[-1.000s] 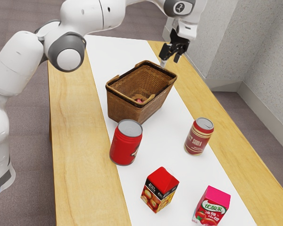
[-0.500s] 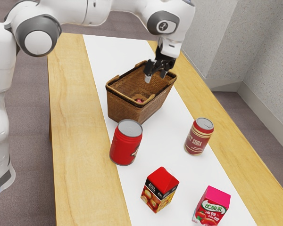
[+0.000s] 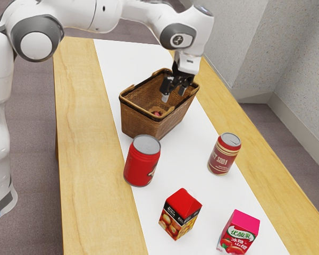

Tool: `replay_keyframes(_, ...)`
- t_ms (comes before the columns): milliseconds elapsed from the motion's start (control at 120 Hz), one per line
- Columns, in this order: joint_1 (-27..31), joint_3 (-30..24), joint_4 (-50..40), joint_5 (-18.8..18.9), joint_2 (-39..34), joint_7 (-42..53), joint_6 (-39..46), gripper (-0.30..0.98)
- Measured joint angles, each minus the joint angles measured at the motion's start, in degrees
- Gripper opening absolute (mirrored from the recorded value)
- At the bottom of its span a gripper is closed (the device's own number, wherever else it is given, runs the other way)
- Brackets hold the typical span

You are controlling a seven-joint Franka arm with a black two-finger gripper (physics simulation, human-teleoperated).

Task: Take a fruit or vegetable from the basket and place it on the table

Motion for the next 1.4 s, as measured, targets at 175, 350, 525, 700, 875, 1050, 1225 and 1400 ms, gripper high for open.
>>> replay_keyframes(175,0.15,1.20,-1.05,-0.52,-0.01,-1.59,1.28,0.69)
replay_keyframes(350,0.06,1.33,-1.66,-0.67,-0.02,-2.77,2.10,0.69)
replay_keyframes(525,0.01,1.47,-3.70,-0.84,0.01,-3.65,3.30,0.69)
replay_keyframes(700,0.08,2.12,-6.03,-1.08,-0.28,-4.31,4.64,0.69)
replay_keyframes(875,0.08,2.06,-9.01,-1.21,-1.20,-4.82,6.18,0.69)
replay_keyframes(1050,0.06,1.90,-11.33,-1.24,-1.44,-5.20,8.01,0.69)
replay_keyframes(1225,0.05,1.86,-12.58,-1.24,-1.39,-5.48,9.74,0.69)
replay_keyframes(1400,0.04,1.86,-13.15,-1.25,-1.25,-5.70,10.85,0.69)
